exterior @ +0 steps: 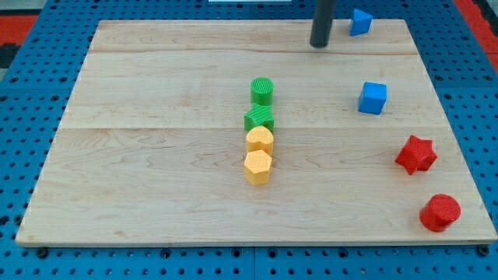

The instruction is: Move the blue triangle diagonally to the top left of the blue cube

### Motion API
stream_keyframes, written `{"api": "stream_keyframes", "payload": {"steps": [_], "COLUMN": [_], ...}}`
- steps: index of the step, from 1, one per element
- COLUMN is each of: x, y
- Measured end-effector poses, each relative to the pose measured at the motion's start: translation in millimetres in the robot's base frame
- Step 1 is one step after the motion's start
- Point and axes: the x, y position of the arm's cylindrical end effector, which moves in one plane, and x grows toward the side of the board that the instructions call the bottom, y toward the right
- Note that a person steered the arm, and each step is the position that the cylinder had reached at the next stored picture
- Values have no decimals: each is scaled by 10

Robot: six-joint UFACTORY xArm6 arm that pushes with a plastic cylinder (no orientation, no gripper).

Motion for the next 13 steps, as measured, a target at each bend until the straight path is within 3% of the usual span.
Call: {"api": "stream_keyframes", "payload": {"steps": [1, 2, 3, 4, 5, 7, 8, 10, 11, 13], "x": [-439, -927, -925, -924, -922, -864, -709, -652, -329, -391], "y": [1079, 1600, 1426, 537, 27, -192, -774, -267, -421, -1158]}}
